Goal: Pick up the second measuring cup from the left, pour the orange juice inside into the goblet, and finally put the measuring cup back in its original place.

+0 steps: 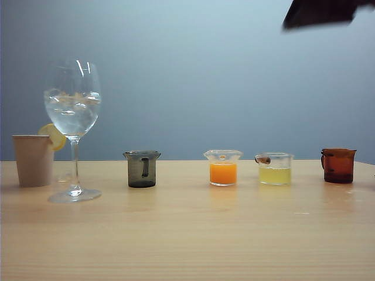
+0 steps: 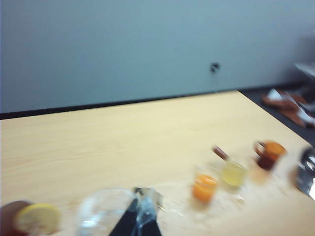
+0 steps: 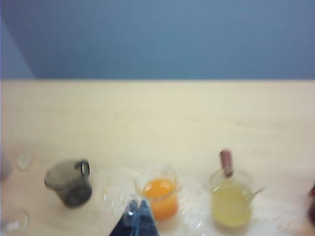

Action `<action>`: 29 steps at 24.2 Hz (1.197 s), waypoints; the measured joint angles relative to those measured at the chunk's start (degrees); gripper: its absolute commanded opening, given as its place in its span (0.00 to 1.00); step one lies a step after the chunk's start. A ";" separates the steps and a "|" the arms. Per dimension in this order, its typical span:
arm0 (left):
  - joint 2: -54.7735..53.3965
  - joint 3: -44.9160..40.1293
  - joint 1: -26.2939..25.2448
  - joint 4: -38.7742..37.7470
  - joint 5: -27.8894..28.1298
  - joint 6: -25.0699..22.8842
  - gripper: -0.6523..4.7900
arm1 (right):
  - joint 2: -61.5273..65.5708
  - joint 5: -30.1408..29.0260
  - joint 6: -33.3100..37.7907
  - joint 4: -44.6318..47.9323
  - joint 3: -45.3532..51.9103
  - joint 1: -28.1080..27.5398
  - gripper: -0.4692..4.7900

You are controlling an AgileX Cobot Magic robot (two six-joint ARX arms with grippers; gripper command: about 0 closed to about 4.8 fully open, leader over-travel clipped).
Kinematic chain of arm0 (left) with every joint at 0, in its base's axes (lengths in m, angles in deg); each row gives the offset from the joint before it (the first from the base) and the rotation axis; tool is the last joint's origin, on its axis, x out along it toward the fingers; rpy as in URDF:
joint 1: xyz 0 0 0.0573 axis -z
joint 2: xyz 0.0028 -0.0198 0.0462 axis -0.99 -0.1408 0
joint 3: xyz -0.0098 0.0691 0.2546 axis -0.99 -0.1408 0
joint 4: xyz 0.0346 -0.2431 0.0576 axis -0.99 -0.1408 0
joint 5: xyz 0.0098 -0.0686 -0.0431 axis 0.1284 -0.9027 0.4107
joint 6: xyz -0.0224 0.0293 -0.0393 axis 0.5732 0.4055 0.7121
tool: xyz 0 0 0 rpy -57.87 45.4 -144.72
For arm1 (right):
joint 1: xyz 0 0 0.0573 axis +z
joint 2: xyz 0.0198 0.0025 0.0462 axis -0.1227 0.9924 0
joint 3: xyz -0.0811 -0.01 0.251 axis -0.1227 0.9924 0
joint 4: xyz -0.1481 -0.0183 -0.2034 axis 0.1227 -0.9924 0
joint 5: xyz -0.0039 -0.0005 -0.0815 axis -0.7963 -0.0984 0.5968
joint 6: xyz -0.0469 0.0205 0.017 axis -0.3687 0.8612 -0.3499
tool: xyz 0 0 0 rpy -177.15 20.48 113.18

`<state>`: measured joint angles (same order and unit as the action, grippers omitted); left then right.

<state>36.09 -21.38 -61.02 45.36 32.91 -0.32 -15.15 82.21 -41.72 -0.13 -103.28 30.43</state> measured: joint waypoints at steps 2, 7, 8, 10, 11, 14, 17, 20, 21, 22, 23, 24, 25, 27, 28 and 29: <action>-2.51 0.02 6.45 -0.09 0.39 -1.05 0.11 | 7.78 0.59 0.02 5.14 -0.04 2.19 0.08; -7.58 0.00 11.76 -0.98 2.05 -1.22 0.11 | 18.93 4.92 0.15 12.96 -0.17 3.32 0.08; -9.18 -0.04 12.68 -1.77 3.02 -1.27 0.11 | 23.47 6.36 0.48 16.06 -0.17 3.69 0.08; -11.63 -0.04 12.85 -1.79 3.39 -1.40 0.11 | 29.53 6.16 1.33 19.87 -0.17 3.83 0.08; -12.24 -0.04 12.85 -1.84 3.48 -1.40 0.11 | 31.28 6.29 1.53 20.85 -0.15 4.13 0.08; -13.22 -0.07 12.85 -1.66 3.48 -1.40 0.11 | 34.32 6.27 1.73 23.02 -0.15 4.42 0.08; -13.27 -0.07 12.85 -1.01 3.48 -1.40 0.11 | 38.03 6.25 1.95 23.76 -0.15 4.13 0.16; -13.27 -0.07 12.85 -0.96 3.45 -1.40 0.11 | 39.56 6.34 1.95 25.42 -0.15 4.00 0.53; -13.27 -0.07 12.85 -0.96 3.48 -1.40 0.11 | 40.24 6.32 1.95 26.91 -0.20 4.00 0.66; -13.27 -0.07 12.85 -0.96 3.45 -1.40 0.11 | 41.22 6.32 1.97 28.61 -0.39 3.98 0.75; -13.25 -0.07 12.85 -0.96 3.45 -1.40 0.11 | 42.07 6.29 1.97 29.81 -0.72 3.78 0.83; -13.27 -0.07 12.85 -0.96 3.43 -1.40 0.11 | 42.75 6.19 1.99 30.38 -1.16 3.61 0.92; -13.27 -0.07 12.85 -0.96 3.43 -1.40 0.11 | 44.24 6.25 2.25 30.91 -2.54 3.23 0.94; -13.27 -0.07 12.85 -0.96 3.43 -1.40 0.11 | 47.01 6.25 2.29 31.28 -4.94 2.62 0.96; -13.27 -0.07 12.85 -0.96 3.43 -1.40 0.11 | 47.78 6.36 2.32 31.26 -5.49 2.60 1.00; -13.27 -0.07 12.85 -0.96 3.43 -1.40 0.11 | 48.65 6.38 2.32 31.23 -6.08 2.62 1.00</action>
<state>22.83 -21.44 -48.17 44.40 36.34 -1.72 33.50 88.59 -39.40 31.10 -109.36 33.05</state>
